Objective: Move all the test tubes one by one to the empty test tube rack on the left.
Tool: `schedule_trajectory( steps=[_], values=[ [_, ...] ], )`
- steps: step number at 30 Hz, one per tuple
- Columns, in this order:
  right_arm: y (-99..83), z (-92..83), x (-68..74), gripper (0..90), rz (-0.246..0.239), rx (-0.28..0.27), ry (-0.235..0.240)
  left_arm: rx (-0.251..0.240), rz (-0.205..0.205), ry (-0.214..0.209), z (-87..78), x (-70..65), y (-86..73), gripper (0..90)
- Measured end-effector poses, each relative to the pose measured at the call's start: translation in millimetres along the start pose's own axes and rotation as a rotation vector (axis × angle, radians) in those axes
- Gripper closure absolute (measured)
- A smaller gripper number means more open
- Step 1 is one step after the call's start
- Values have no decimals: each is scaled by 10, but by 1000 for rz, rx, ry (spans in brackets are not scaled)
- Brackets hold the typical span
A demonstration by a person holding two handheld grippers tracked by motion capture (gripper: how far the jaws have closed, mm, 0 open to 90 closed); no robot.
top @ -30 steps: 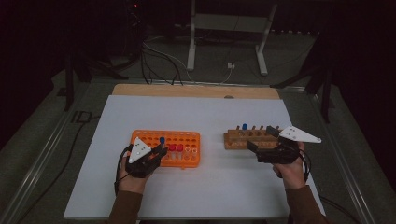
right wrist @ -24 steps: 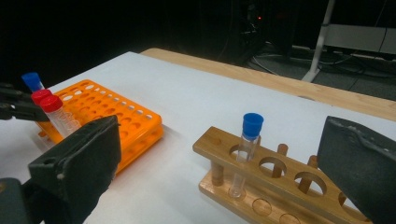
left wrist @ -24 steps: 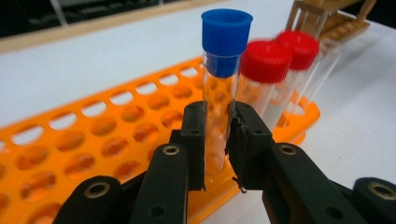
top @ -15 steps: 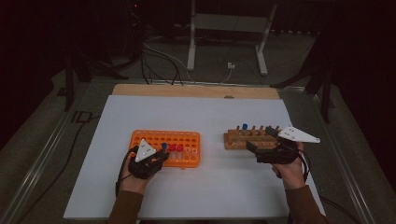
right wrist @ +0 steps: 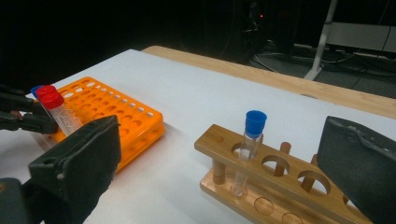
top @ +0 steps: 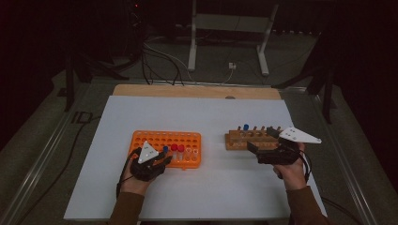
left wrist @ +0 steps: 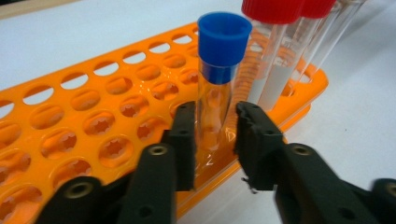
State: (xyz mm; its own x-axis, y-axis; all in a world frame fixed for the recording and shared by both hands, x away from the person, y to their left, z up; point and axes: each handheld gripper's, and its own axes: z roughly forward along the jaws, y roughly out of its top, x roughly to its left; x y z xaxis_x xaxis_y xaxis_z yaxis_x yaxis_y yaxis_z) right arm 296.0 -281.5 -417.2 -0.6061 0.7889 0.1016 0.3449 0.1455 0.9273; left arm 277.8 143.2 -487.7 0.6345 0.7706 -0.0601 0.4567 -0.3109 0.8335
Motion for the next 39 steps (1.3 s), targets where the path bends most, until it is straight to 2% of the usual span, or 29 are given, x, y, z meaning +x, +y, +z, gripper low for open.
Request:
schedule_trajectory(
  steps=[7,10,15,19,23,26,32,34,36,39],
  values=[
    [-4,2,-20,1,8,1,-10,-106,-28,-16,-144,37,47,472],
    [-7,12,-41,1,15,-8,-13,-159,-53,-25,-197,60,70,369],
    [-15,73,-81,2,14,7,-29,-223,-91,0,-267,88,101,248],
    [6,135,-119,21,9,7,-47,-247,-120,36,-304,113,117,161],
    [18,214,-133,48,1,17,-51,-249,-147,58,-319,148,124,19],
    [1,290,-148,71,-3,35,-57,-264,-150,69,-340,154,121,4],
    [-48,446,-188,226,-11,75,-85,-267,-155,82,-348,160,110,4],
    [-66,487,-181,338,-41,79,-94,-269,-158,85,-346,164,106,4],
    [-82,543,-153,402,-89,102,-131,-267,-157,89,-345,165,104,4],
    [-104,631,-144,491,-104,118,-151,-267,-158,90,-343,162,100,4]
  ],
)
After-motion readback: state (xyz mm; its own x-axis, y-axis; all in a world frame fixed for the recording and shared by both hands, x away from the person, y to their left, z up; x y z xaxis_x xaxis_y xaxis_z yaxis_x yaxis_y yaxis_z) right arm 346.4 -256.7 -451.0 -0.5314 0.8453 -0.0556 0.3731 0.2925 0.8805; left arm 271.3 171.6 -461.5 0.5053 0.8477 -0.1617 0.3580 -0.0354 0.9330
